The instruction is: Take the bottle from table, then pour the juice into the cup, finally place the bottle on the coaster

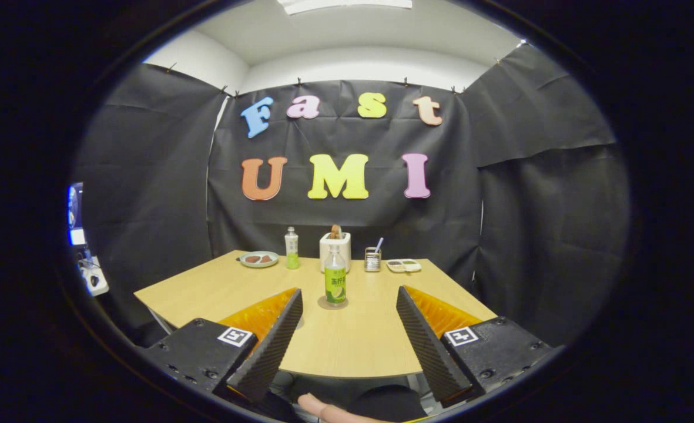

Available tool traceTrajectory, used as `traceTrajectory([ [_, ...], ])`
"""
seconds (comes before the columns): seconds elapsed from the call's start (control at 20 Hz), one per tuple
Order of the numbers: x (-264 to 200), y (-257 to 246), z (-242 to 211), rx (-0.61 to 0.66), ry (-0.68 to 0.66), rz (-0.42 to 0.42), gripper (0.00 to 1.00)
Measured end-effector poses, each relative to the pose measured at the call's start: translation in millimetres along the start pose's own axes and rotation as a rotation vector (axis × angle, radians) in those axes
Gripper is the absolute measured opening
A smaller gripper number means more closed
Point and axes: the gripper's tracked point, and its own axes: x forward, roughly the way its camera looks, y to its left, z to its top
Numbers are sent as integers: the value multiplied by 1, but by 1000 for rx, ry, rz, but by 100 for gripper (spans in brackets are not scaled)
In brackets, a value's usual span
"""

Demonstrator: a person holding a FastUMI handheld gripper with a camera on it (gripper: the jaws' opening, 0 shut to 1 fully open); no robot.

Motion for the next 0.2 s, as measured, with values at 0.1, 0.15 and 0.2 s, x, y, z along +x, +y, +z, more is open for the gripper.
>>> traceTrajectory([
  [0.1, -2, 3, -1, -7, -6, -1, 100],
  [0.15, -4, 4, -1, -10, -8, -3, 100],
  [0.2, -4, 5, 0, -11, -9, -4, 100],
])
